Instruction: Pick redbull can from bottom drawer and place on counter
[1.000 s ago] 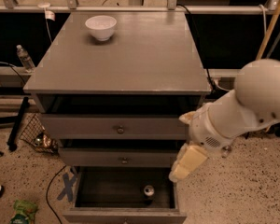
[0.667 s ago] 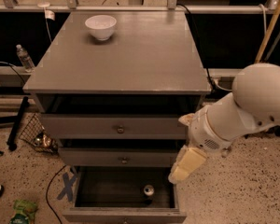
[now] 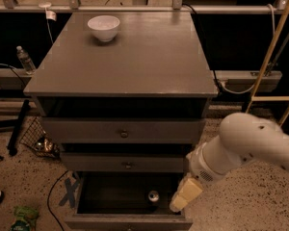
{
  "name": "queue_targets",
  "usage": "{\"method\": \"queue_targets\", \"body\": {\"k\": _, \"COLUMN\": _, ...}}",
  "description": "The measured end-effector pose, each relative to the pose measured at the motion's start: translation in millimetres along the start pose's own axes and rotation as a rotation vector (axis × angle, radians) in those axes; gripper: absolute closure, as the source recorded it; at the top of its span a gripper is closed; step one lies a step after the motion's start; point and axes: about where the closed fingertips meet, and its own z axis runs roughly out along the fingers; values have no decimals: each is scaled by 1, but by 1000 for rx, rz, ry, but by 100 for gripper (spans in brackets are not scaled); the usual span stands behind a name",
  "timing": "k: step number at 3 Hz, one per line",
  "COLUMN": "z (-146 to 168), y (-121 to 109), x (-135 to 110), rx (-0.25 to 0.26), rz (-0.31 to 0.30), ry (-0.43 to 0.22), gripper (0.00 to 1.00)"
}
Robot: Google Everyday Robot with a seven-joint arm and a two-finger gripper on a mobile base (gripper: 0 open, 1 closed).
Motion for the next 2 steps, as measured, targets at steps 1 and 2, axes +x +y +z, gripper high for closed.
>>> {"method": "queue_targets", "body": {"k": 1, "z": 107, "y": -5, "x": 60, "rx": -67, "rz": 148, "ry": -11, "gripper": 0}}
{"method": "queue_targets", "body": {"k": 2, "z": 176, "y": -16, "x": 89, "rx": -74, "rz": 236, "ry": -82, "gripper": 0}}
